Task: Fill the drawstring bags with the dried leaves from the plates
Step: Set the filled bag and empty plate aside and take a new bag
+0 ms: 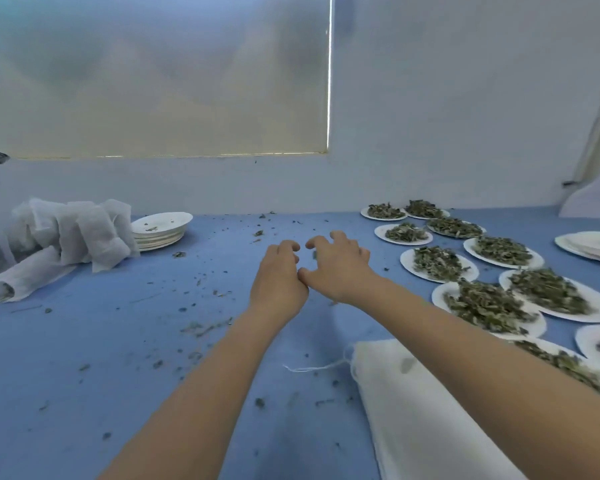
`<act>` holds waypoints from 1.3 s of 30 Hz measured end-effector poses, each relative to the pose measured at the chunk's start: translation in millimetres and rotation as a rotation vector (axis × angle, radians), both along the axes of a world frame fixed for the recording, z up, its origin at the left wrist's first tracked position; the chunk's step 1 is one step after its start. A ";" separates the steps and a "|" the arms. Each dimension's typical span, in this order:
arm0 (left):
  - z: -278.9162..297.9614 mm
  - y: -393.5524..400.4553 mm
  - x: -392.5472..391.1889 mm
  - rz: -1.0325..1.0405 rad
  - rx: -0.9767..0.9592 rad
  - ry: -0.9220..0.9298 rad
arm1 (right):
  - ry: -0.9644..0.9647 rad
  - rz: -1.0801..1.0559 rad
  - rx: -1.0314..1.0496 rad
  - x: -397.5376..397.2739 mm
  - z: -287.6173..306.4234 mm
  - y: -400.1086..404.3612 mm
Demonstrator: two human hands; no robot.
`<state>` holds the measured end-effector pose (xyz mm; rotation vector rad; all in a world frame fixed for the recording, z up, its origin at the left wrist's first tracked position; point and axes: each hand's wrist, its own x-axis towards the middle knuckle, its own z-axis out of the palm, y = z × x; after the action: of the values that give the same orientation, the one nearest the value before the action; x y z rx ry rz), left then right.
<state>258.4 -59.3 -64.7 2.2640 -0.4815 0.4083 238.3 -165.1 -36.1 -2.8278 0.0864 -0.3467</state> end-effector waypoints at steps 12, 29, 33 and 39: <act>-5.8 -174.6 -90.9 -0.475 0.312 0.081 | 0.216 -0.184 -0.093 -130.8 -0.7 -177.5; -23.8 -204.7 -116.5 -0.532 0.913 0.314 | 0.864 -0.186 -0.131 -177.8 -23.0 -258.9; -21.2 -204.0 -118.4 -0.549 0.886 0.261 | 0.881 -0.160 -0.246 -176.8 -24.5 -256.2; -14.1 -199.1 -124.0 -0.585 0.862 0.312 | 0.887 -0.185 -0.315 -178.4 -15.0 -248.7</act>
<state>134.4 -258.5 -78.8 2.7306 -1.2815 -0.5502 59.9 -413.8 -51.1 -3.0428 0.5099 0.9515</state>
